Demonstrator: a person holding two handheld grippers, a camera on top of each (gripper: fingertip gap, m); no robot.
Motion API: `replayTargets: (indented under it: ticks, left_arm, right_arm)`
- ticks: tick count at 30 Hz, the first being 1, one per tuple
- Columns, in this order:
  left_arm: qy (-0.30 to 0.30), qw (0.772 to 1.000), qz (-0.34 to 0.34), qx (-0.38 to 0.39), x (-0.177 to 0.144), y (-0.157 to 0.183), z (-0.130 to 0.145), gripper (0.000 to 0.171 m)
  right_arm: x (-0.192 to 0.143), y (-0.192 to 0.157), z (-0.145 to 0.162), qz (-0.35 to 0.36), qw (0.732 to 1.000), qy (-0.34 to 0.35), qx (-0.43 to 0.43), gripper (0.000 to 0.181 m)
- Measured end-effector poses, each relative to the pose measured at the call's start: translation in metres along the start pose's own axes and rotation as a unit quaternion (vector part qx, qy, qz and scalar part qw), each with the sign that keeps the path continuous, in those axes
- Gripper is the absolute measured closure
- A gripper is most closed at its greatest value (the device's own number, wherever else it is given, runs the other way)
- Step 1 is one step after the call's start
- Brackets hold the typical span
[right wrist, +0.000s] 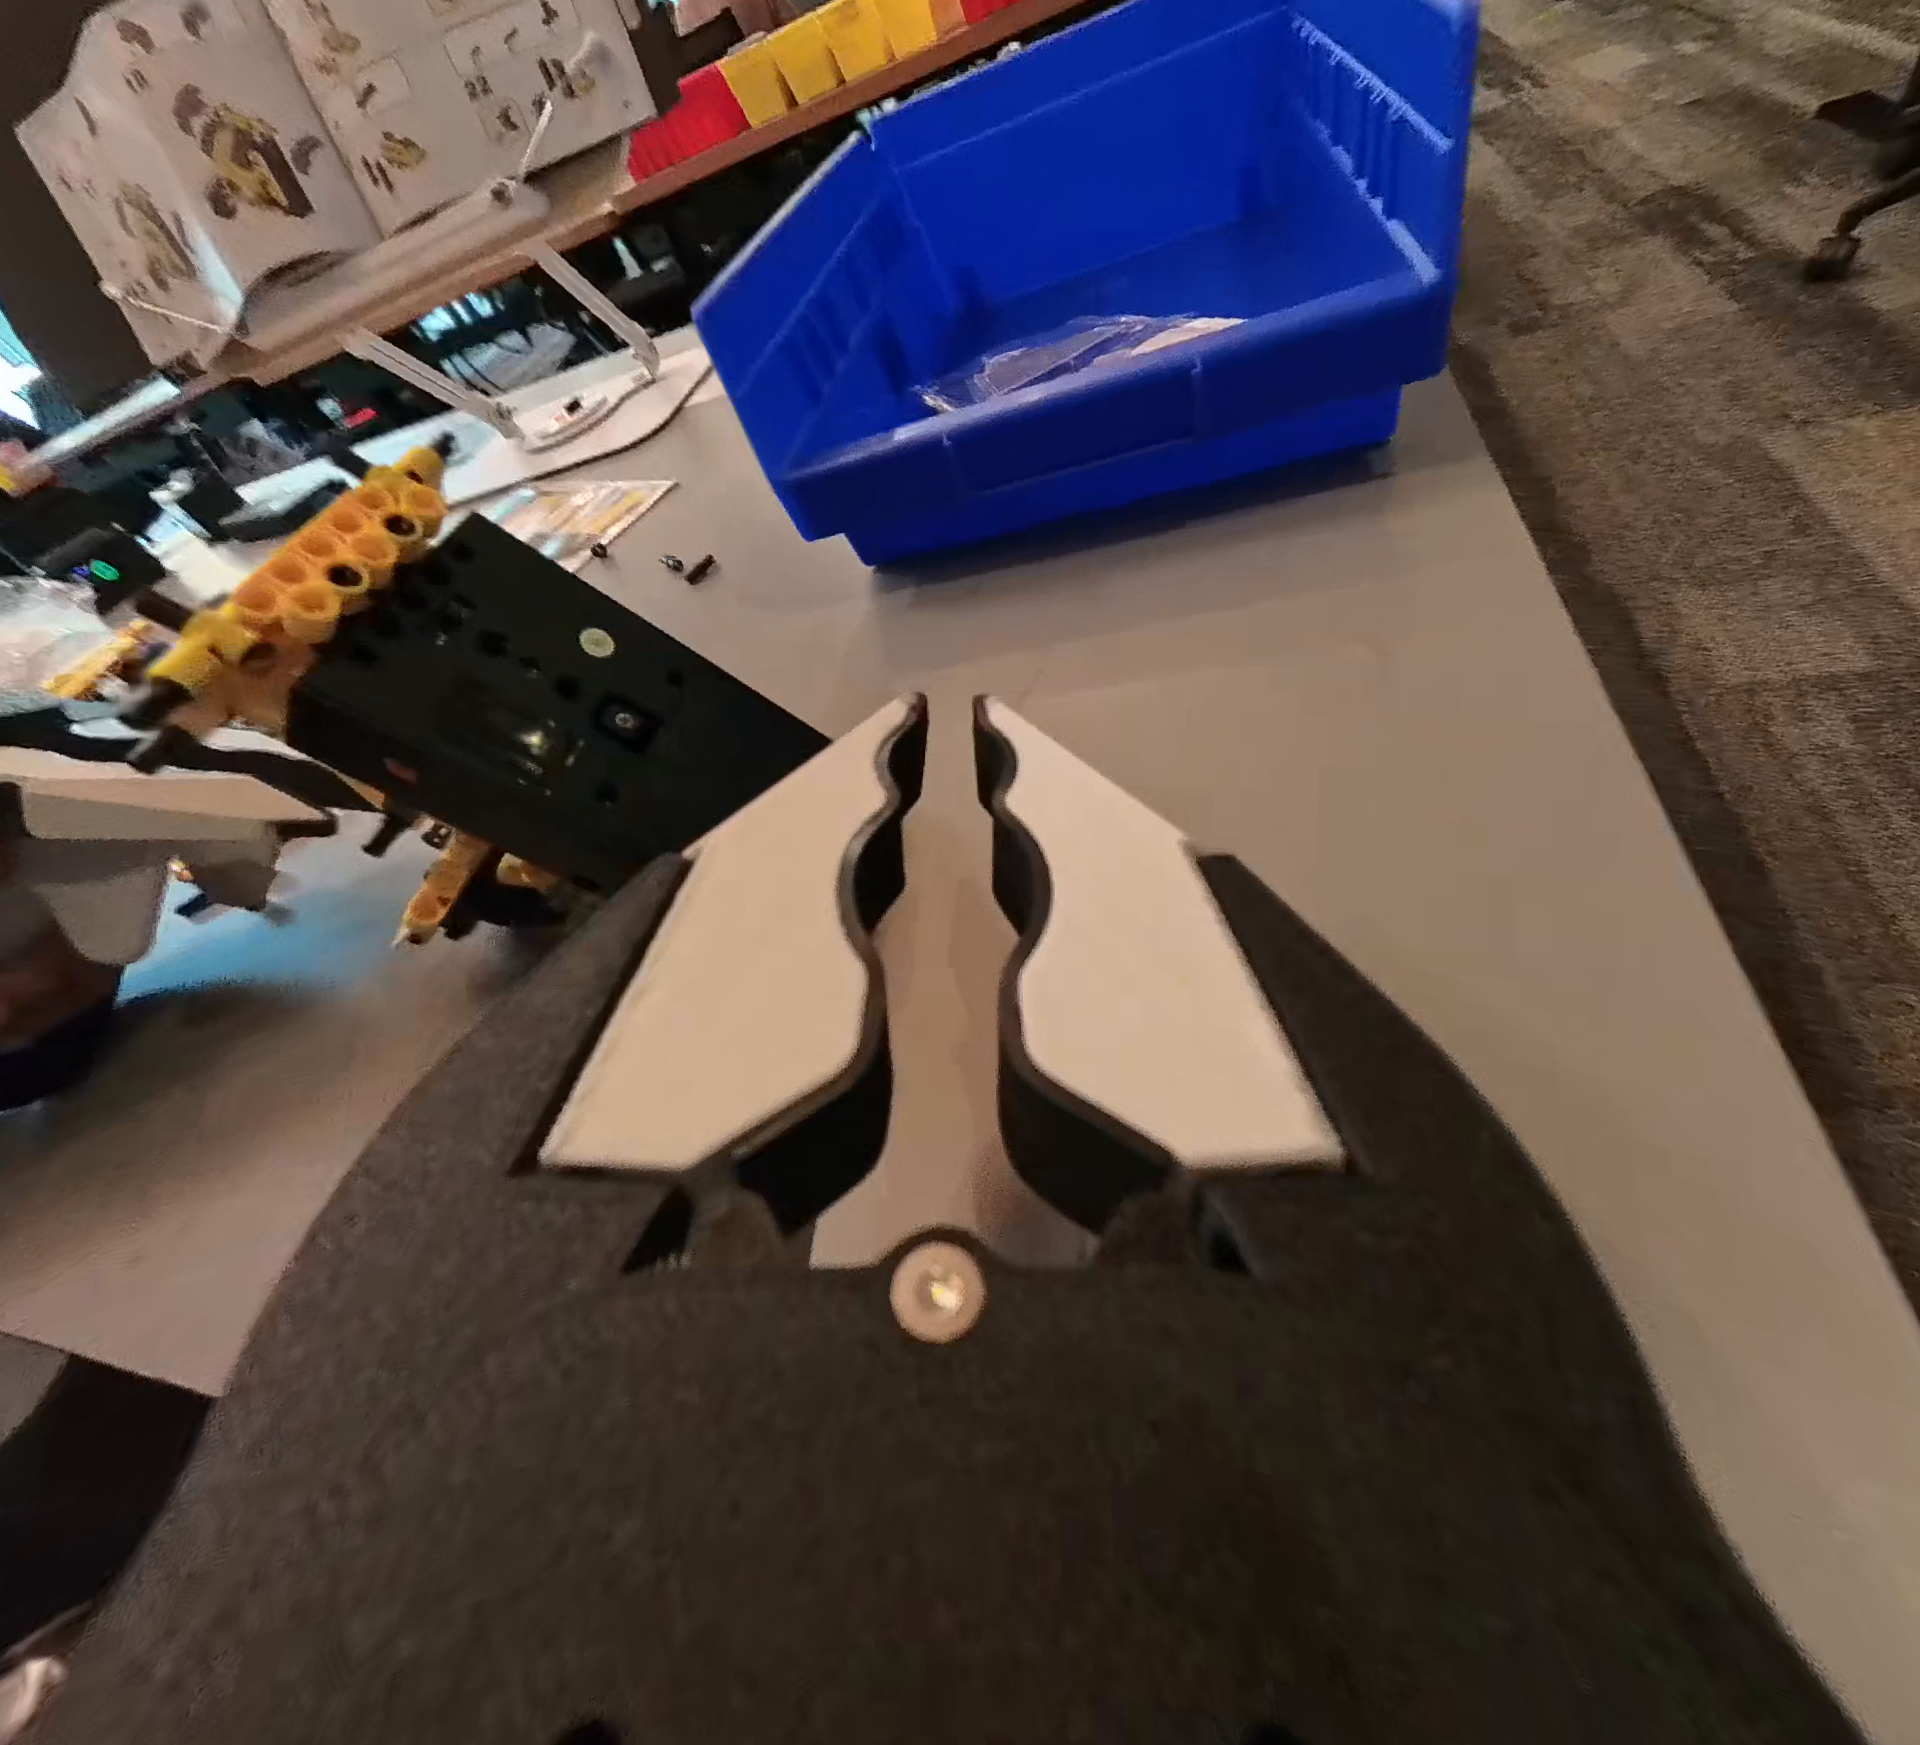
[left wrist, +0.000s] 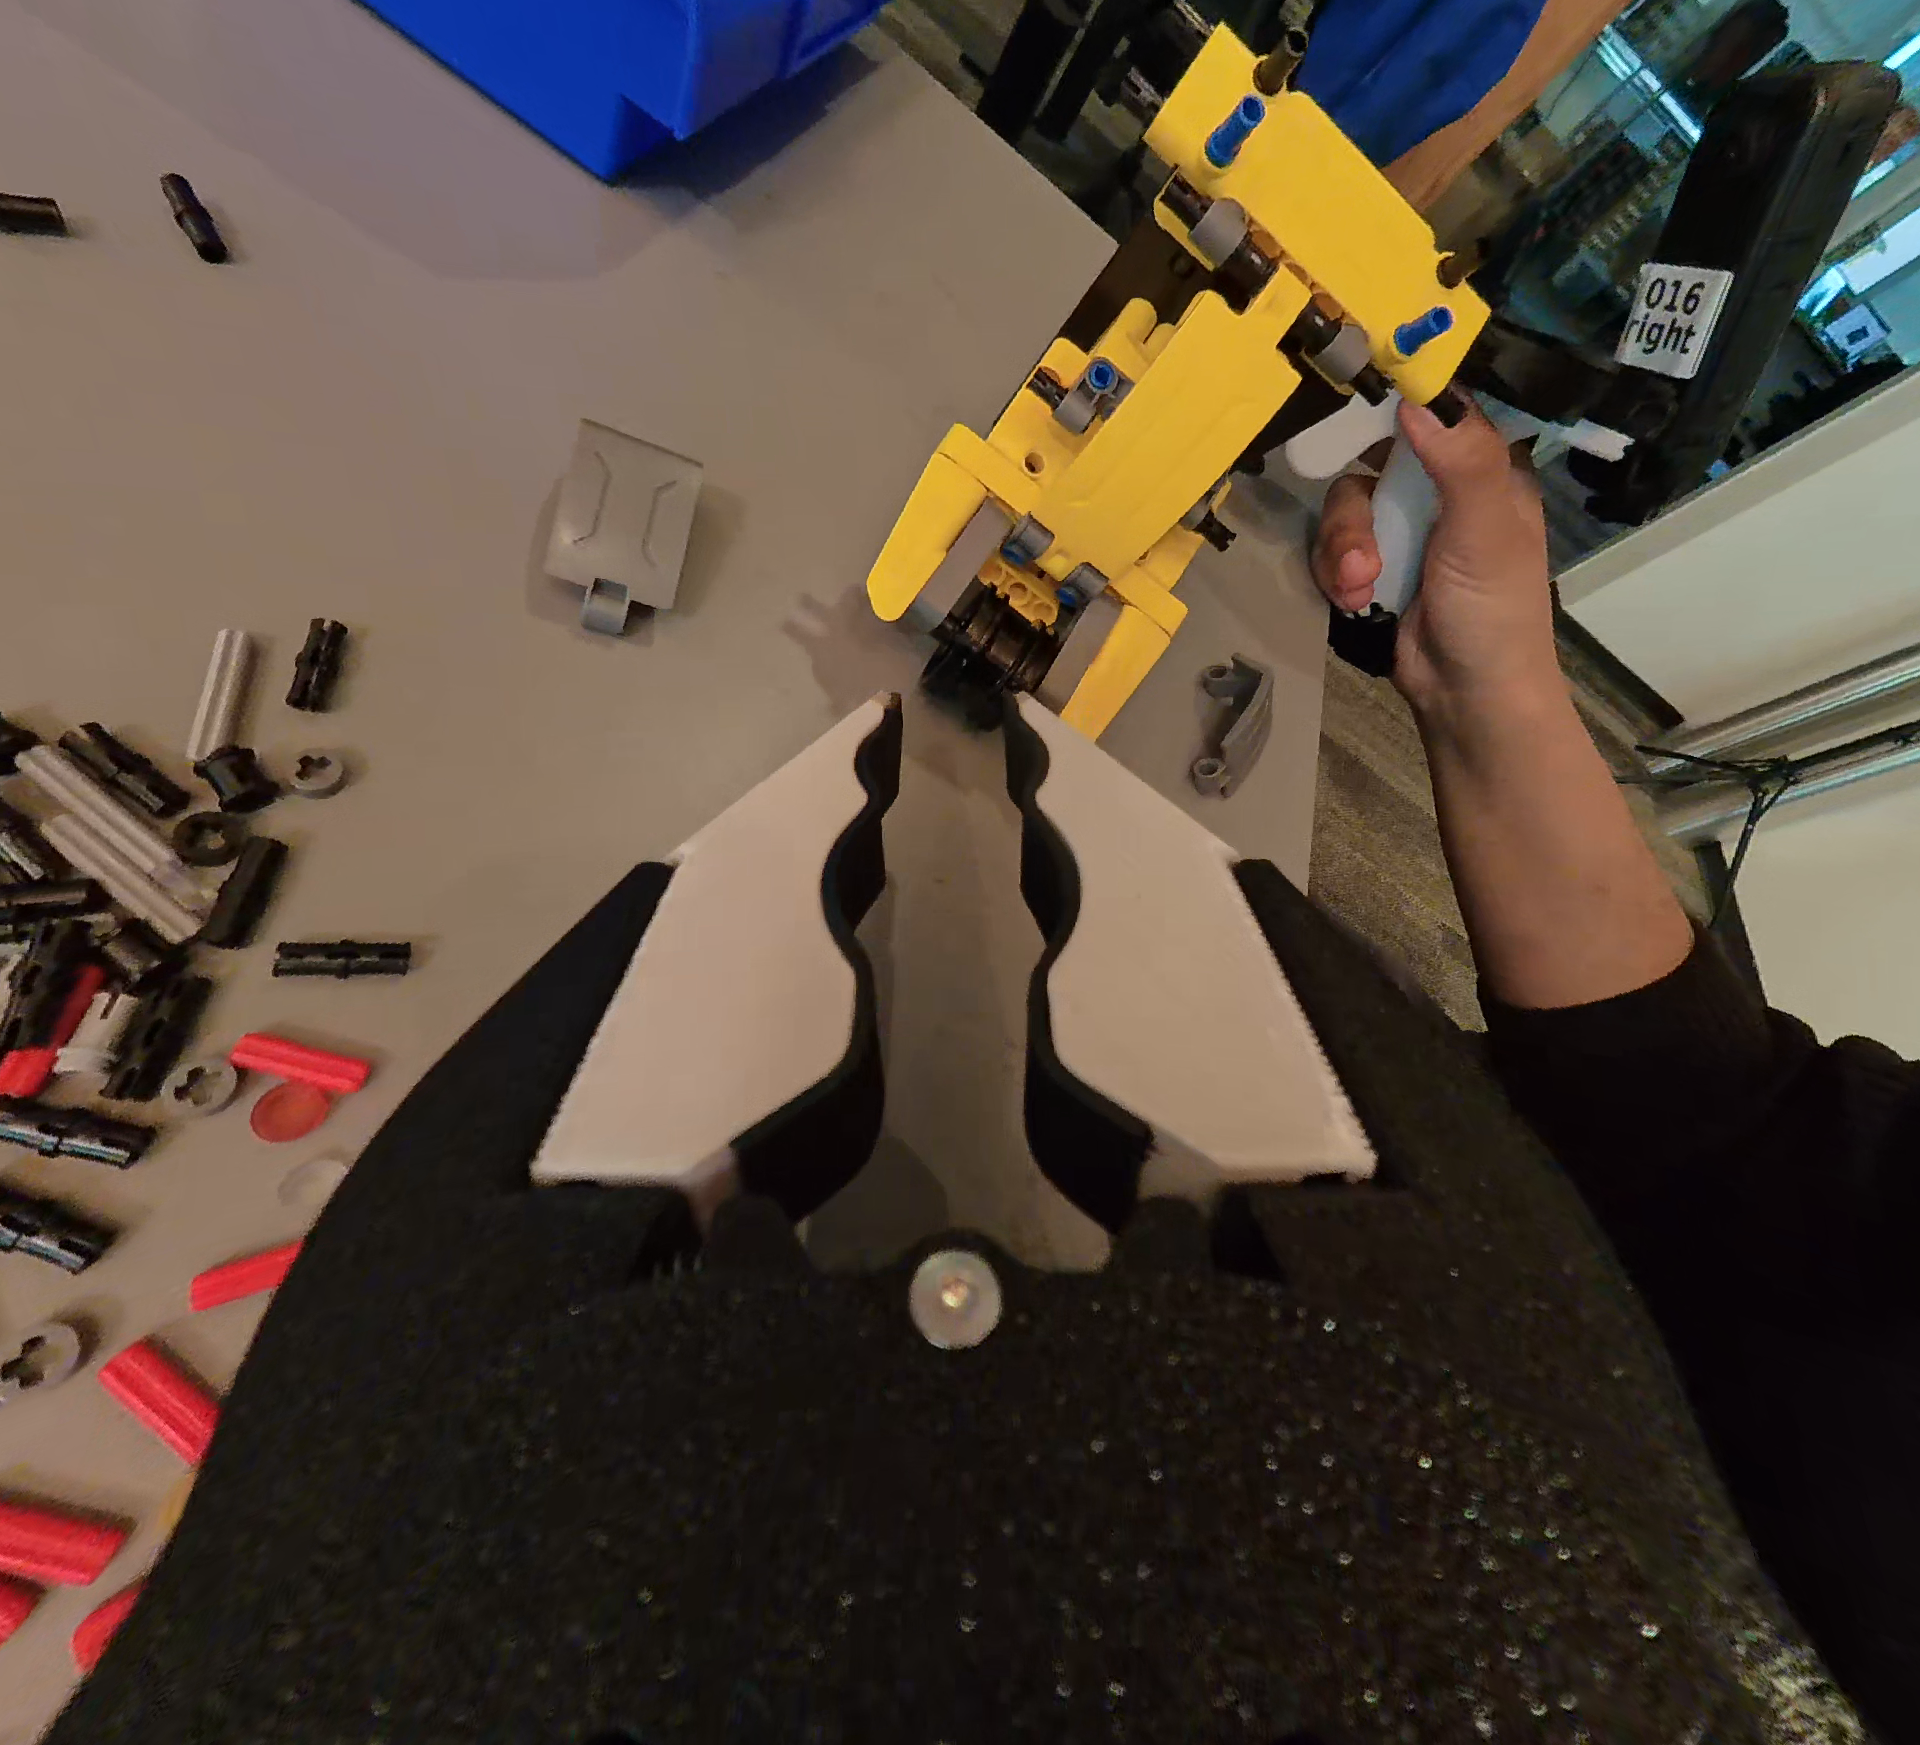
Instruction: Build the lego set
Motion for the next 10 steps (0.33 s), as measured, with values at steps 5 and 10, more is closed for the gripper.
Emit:
replayTargets:
  ticks: [5,10]
  left_arm:
    - [0.004,1.000,0.007,-0.019,-0.0012,-0.0025,0.0001,0.153]
    - [0.000,1.000,0.005,-0.020,-0.0003,-0.0030,0.0004,0.152]
  right_arm:
    - [0.0050,-0.0084,0.0031,0.022,0.998,-0.028,-0.059,0.174]
    - [0.0008,-0.0074,0.0019,0.008,0.999,-0.004,-0.049,0.176]
Point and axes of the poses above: each gripper's, where its closed fingertips meet, x out along the fingers, z out of its underside, y = z × x across the jaws, the point moved 10 cm from there along -x, back along the fingers, and after that the axes turned 8 degrees about y, right-handed, at the moved point
